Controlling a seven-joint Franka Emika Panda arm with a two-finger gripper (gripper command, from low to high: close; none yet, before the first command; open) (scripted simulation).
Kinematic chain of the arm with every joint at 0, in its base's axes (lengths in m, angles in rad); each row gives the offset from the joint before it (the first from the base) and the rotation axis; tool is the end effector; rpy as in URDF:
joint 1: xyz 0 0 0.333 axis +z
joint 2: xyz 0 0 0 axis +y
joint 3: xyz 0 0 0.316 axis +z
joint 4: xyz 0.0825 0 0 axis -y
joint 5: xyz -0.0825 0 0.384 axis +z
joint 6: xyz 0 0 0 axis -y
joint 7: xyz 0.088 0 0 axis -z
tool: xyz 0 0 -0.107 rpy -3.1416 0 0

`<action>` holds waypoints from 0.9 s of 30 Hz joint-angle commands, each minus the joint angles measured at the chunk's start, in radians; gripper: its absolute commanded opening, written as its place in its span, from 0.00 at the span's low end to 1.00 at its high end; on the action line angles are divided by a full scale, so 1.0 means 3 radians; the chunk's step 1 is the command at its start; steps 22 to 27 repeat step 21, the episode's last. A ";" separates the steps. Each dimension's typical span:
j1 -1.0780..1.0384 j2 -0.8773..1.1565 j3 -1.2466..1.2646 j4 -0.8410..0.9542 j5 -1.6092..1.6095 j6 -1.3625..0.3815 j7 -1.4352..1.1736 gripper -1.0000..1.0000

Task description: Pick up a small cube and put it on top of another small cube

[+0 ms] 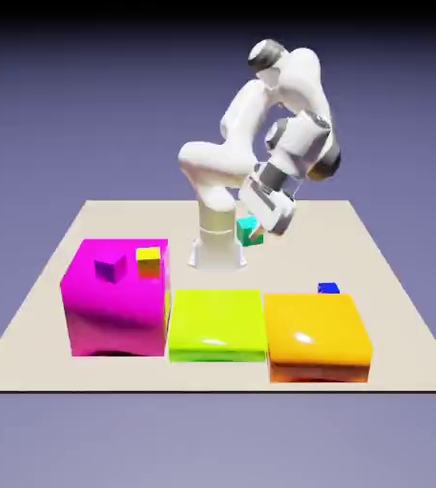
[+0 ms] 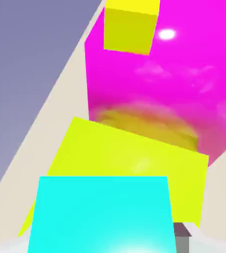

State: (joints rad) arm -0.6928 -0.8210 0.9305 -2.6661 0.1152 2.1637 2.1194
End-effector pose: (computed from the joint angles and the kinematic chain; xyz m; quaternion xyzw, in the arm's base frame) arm 0.3645 0.0735 0.4023 0.4757 -0.8388 0.2505 0.0855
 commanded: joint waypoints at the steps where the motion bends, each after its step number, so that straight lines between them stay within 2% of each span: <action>1: -0.0080 0.0092 -0.0112 0.0033 -0.0148 0.0040 0.0025 0.00; 7: -0.0559 0.0644 -0.0782 0.0229 -0.1017 0.0304 0.0162 0.00; 9: -0.0572 0.0659 -0.0801 0.0234 -0.1041 0.0312 0.0166 0.00; 14: -0.0967 0.1053 -0.0551 -0.0013 -0.1381 0.0960 0.0471 0.00; 15: -0.0967 0.1053 -0.0551 -0.0013 -0.1381 0.0960 0.0471 1.00; 21: -0.0573 0.0659 -0.0801 0.0234 -0.1041 0.0312 0.0166 1.00; 27: -0.0573 0.0659 -0.0801 0.0234 -0.1041 0.0312 0.0166 1.00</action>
